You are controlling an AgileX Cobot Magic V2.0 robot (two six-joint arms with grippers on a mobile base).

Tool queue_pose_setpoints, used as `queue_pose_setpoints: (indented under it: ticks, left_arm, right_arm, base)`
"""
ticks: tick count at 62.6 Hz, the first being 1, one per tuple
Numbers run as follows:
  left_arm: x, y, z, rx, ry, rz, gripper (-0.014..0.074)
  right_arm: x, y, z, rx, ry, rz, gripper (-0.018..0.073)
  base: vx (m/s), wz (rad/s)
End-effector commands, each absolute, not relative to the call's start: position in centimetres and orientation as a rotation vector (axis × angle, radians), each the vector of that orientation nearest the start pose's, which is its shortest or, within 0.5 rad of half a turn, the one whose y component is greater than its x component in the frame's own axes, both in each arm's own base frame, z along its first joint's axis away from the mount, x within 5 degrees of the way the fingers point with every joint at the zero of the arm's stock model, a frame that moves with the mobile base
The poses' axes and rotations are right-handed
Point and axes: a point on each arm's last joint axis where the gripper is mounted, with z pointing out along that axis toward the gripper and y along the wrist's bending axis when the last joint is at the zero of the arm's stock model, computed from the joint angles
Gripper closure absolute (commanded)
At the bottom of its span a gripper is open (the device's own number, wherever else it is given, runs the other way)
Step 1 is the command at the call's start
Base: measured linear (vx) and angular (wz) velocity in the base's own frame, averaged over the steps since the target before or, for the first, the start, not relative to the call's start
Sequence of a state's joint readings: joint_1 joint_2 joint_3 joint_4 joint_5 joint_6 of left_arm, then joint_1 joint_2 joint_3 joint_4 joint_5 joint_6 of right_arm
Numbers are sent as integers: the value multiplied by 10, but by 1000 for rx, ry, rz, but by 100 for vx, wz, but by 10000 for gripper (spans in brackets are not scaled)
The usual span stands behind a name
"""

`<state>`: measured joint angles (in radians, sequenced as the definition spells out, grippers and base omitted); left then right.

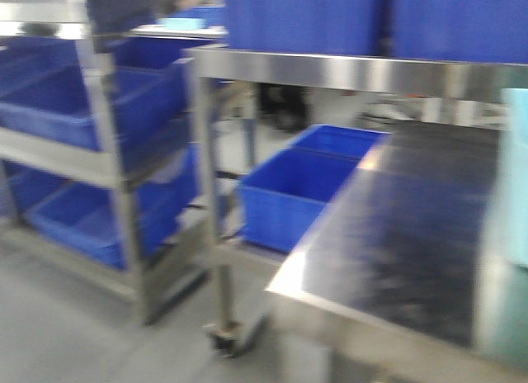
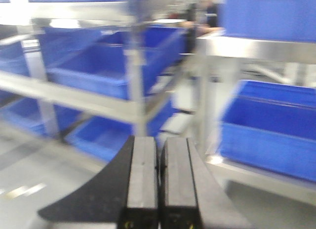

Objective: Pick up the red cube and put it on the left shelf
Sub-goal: 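Drive the base to the blue-bin shelf rack holding the red cube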

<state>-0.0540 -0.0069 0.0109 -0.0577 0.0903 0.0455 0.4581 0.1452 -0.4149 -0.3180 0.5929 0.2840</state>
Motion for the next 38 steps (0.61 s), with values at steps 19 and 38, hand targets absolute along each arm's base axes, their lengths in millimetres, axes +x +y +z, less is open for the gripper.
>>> queue_pose_setpoints:
  ticks: [19, 38]
  left_arm:
    - [56, -4, 201, 27, 1510, -71, 506]
    - [56, -4, 201, 27, 1510, -71, 506]
  right_arm:
    - [44, 5, 306, -275, 1668, 181, 411]
    - [44, 5, 306, -275, 1668, 181, 411]
  base:
    - [-15, 87]
    - [-13, 79]
